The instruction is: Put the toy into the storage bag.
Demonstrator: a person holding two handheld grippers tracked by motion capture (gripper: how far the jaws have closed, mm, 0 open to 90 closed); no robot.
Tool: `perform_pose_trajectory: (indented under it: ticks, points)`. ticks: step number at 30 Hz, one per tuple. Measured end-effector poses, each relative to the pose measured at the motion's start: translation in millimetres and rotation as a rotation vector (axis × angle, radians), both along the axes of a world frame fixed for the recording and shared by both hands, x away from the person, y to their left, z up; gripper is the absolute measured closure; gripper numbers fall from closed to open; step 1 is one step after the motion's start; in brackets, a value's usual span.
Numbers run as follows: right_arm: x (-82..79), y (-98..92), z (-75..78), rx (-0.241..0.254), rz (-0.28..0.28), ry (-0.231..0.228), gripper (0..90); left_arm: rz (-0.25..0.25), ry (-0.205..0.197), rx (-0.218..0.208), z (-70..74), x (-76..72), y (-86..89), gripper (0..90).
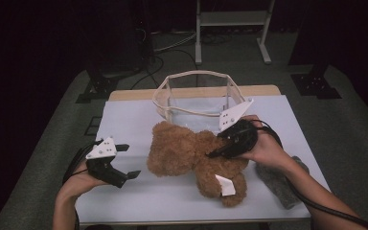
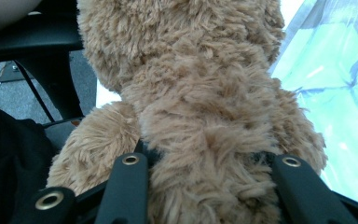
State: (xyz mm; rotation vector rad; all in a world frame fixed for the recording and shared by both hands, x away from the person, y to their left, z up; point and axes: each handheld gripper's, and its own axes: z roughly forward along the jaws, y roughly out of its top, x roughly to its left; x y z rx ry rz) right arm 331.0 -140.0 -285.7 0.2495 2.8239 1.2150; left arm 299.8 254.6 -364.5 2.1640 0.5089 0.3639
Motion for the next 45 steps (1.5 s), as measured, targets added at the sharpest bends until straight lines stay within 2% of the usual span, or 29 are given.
perform_pose_trajectory:
  ticks: [13,24,31,35,36,38,42,45]
  points:
    - [-0.3,0.9,25.8,0.007,0.005,-0.015,61.6,-0.005,0.004,-0.006,-1.0,-0.1,-1.2,3.0]
    - [1.5,4.3,57.2,0.013,0.014,-0.04,61.6,-0.002,-0.001,-0.009,0.3,-0.9,-0.1,3.0]
    - [2.9,6.3,70.3,0.021,0.016,-0.049,61.7,-0.004,0.002,-0.009,-0.3,-0.9,-1.6,3.0]
    - [4.7,9.3,80.9,0.025,0.018,-0.046,61.6,-0.01,-0.004,-0.004,0.8,-1.4,-2.2,3.0]
    - [5.2,10.4,84.4,0.024,0.017,-0.048,61.6,-0.008,-0.002,-0.013,0.6,-1.7,-2.9,3.0]
    - [8.8,13.5,96.7,0.026,0.021,-0.064,61.6,-0.008,-0.002,-0.011,0.3,-1.5,-2.7,3.0]
    - [15.0,17.2,110.2,0.031,0.019,-0.061,61.7,-0.006,-0.001,-0.009,0.2,-1.2,-1.1,3.0]
    - [18.0,20.0,116.5,0.028,0.017,-0.064,61.6,-0.005,-0.005,-0.009,0.6,-1.0,-0.2,3.0]
